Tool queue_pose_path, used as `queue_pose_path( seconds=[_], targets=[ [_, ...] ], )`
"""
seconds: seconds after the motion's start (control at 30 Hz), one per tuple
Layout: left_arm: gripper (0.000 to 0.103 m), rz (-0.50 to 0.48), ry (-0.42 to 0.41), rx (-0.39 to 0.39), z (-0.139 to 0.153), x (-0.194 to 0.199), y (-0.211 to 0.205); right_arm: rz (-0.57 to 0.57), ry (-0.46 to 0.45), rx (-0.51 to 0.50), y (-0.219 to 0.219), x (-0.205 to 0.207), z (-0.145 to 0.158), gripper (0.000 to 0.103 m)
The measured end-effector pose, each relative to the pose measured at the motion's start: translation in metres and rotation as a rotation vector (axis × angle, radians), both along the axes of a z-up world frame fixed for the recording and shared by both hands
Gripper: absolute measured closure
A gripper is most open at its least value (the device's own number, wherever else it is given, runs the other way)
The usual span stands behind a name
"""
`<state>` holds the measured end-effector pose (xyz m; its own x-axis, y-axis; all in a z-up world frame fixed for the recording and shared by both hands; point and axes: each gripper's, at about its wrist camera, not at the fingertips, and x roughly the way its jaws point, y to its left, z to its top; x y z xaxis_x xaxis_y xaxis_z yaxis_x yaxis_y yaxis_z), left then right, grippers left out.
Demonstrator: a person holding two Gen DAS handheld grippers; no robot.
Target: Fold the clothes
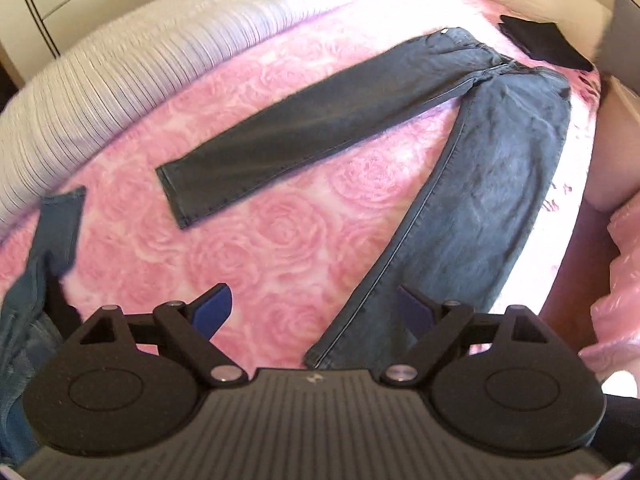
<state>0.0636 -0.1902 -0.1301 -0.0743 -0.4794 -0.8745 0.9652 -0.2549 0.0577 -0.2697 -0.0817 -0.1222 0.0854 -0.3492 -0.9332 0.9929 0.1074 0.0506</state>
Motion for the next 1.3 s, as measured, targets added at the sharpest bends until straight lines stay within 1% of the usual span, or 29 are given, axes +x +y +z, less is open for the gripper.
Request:
queue_pose_path(
  seconds=[0.03, 0.07, 0.17, 0.23, 0.33, 0.53, 0.67, 0.77, 1.0, 1.3],
  targets=[
    [0.016, -0.017, 0.02, 0.002, 0.003, 0.003, 0.008, 0.009, 0.006, -0.006, 0.014, 0.009, 0.004, 0.028],
    [0.016, -0.036, 0.021, 0.004, 0.004, 0.003, 0.014, 0.018, 0.017, -0.014, 0.027, 0.018, 0.008, 0.028],
    [0.016, -0.083, -0.001, 0.007, 0.004, 0.0, 0.032, 0.023, 0.039, -0.038, 0.053, 0.039, 0.019, 0.027],
    [0.016, -0.089, -0.022, 0.01, 0.003, -0.003, 0.042, 0.026, 0.044, -0.051, 0.062, 0.048, 0.024, 0.027],
    [0.016, -0.092, -0.014, 0.018, 0.005, -0.005, 0.053, 0.038, 0.053, -0.073, 0.071, 0.059, 0.033, 0.027],
    [0.016, -0.138, -0.045, -0.009, 0.016, -0.02, 0.065, 0.055, 0.093, -0.126, 0.084, 0.064, 0.053, 0.027],
    [0.016, -0.147, -0.033, -0.042, 0.027, -0.025, 0.069, 0.054, 0.096, -0.15, 0.089, 0.063, 0.059, 0.027],
    [0.016, -0.162, -0.046, -0.054, 0.031, -0.028, 0.071, 0.058, 0.1, -0.17, 0.093, 0.064, 0.063, 0.027],
    [0.016, -0.18, -0.056, -0.054, 0.031, -0.029, 0.074, 0.072, 0.089, -0.179, 0.1, 0.069, 0.063, 0.027],
    [0.016, -0.187, -0.05, -0.047, 0.027, -0.027, 0.073, 0.078, 0.099, -0.173, 0.098, 0.074, 0.063, 0.027]
  ],
)
